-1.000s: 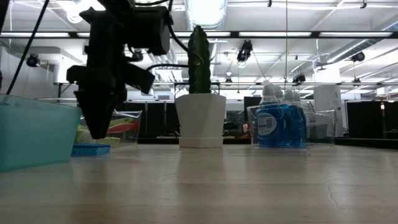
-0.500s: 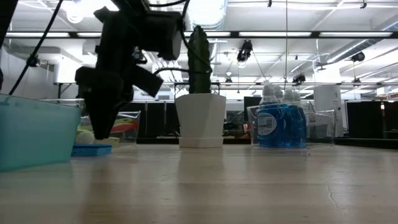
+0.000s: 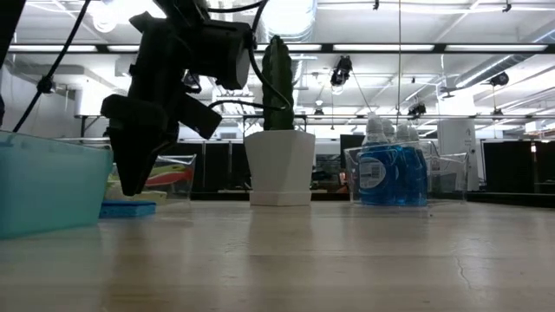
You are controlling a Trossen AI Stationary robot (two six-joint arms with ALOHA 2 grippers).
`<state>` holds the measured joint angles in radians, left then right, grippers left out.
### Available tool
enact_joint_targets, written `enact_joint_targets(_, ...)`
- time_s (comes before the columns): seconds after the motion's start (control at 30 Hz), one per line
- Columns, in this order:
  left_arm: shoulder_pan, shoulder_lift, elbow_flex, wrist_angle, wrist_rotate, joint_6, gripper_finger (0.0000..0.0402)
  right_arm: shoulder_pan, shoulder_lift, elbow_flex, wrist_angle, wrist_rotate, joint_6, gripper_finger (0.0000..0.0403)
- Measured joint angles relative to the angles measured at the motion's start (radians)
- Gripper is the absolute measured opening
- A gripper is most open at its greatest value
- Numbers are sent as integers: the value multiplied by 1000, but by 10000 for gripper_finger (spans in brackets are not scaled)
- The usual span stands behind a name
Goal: Pick & Place Kitchen Sink Supplies
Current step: Put the sponge into the green bin
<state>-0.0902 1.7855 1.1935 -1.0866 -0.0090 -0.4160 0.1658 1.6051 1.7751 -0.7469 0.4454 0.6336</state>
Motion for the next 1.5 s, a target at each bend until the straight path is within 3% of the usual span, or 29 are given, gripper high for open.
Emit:
enact_joint_targets(0.27, -3, 0, -11, 35, 45, 18, 211, 0, 0, -4, 0, 0, -4, 34)
enact_joint_targets(0.67, -3, 52, -34, 84, 57, 68, 209, 0, 0, -6, 5, 0, -4, 34)
enact_joint_targets(0.83, -3, 64, -33, 78, 54, 71, 164, 0, 0, -6, 6, 0, -4, 34)
enact_joint_targets(1.1, 0, 56, -30, 83, 60, 150, 19, 0, 0, -6, 7, 0, -5, 34)
enact_joint_targets(1.5, 1, 22, 94, 62, 81, 163, 2, 0, 0, -6, 29, 0, -8, 34)
